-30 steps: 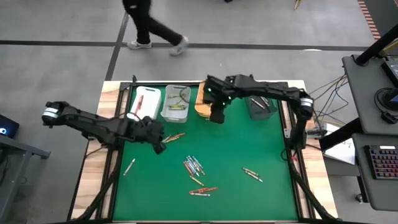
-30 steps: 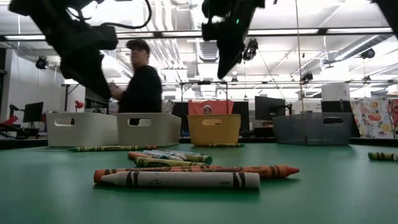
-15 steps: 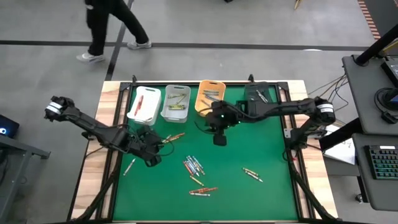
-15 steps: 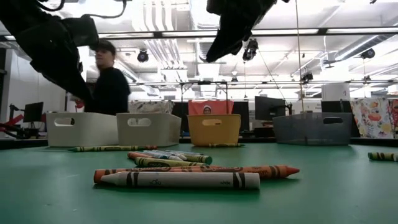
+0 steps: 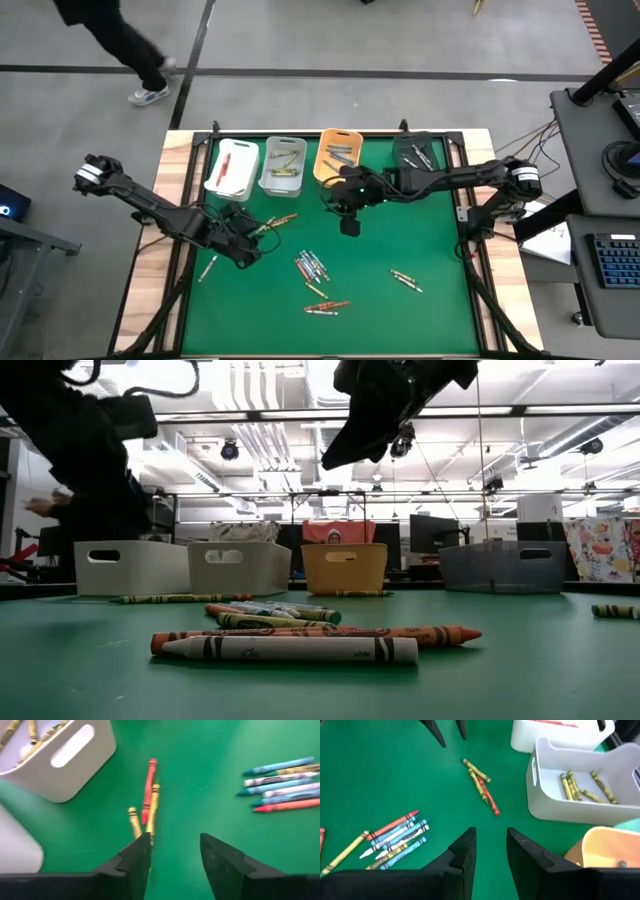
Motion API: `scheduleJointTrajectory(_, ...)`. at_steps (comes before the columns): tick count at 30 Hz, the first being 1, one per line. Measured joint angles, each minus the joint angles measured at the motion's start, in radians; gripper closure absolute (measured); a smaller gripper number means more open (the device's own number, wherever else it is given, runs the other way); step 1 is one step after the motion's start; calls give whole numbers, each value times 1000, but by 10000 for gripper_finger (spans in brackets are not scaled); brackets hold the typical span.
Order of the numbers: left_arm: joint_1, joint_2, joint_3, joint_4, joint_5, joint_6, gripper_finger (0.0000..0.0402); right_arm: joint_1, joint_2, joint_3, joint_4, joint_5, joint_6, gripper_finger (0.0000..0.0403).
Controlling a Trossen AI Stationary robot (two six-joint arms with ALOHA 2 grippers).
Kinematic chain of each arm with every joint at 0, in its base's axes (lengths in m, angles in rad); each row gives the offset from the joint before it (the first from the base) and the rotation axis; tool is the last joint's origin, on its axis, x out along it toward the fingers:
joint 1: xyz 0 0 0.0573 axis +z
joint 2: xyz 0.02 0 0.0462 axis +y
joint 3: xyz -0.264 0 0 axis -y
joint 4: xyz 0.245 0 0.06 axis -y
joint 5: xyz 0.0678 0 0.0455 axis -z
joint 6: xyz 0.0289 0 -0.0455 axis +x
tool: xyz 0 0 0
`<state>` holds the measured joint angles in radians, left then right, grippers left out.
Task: Sort crayons
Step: Put the green crayon into the gray bin
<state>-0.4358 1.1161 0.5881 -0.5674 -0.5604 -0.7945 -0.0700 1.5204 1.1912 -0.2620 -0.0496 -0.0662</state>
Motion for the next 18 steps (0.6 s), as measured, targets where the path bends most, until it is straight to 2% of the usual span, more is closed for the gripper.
scheduleJointTrajectory(4, 0, 37, -38, 9, -10, -29, 224, 0, 0, -32, 63, 0, -12, 307)
scheduleJointTrajectory(8, 1, 78, -77, 30, -28, -65, 221, 0, 0, -57, 90, 0, -11, 307)
scheduleJointTrajectory(18, 2, 140, -186, 257, -63, 0, 234, 0, 0, -106, 143, -1, 3, 307)
